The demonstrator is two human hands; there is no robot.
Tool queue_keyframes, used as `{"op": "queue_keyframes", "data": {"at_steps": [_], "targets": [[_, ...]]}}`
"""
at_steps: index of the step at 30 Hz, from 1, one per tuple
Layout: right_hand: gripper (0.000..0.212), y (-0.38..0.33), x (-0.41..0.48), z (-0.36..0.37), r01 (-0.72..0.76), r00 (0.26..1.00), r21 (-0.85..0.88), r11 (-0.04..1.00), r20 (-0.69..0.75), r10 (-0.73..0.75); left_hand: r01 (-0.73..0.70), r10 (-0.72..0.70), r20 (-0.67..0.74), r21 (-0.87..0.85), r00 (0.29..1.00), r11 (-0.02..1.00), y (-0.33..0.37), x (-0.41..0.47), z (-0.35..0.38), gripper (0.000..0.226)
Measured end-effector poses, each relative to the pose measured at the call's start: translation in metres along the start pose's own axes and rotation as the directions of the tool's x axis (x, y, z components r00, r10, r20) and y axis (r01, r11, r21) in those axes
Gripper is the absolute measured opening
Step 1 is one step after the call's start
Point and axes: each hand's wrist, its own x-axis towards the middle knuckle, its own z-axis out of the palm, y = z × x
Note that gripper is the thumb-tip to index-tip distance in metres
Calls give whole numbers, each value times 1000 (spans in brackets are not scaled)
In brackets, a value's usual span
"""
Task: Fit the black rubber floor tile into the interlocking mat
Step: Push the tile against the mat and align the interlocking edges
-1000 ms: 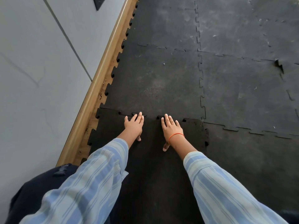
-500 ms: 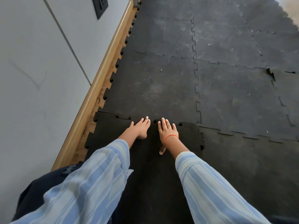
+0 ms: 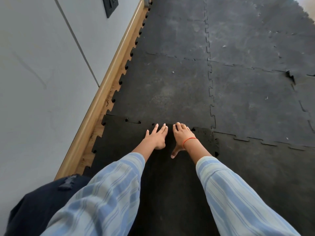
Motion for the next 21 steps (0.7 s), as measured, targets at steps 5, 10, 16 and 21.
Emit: {"op": "queue_keyframes", "data": {"at_steps": [5, 10, 16, 21], "targets": [[142, 1, 3, 5, 13, 998, -7, 1000, 65, -13, 4, -7, 37, 71, 999, 997, -1, 4, 3, 85], [144, 3, 7, 13, 17, 993, -34, 999, 117, -13, 24, -33, 90, 96, 995, 995, -2, 13, 2, 87], [142, 16, 0, 14, 52, 993, 29, 998, 103, -55, -25, 19, 39, 150, 999, 988, -9, 11, 6, 77], [131, 29, -28, 39, -48, 999, 106, 993, 20, 47, 160, -145, -174, 78, 974, 984, -54, -11, 11, 87]]}}
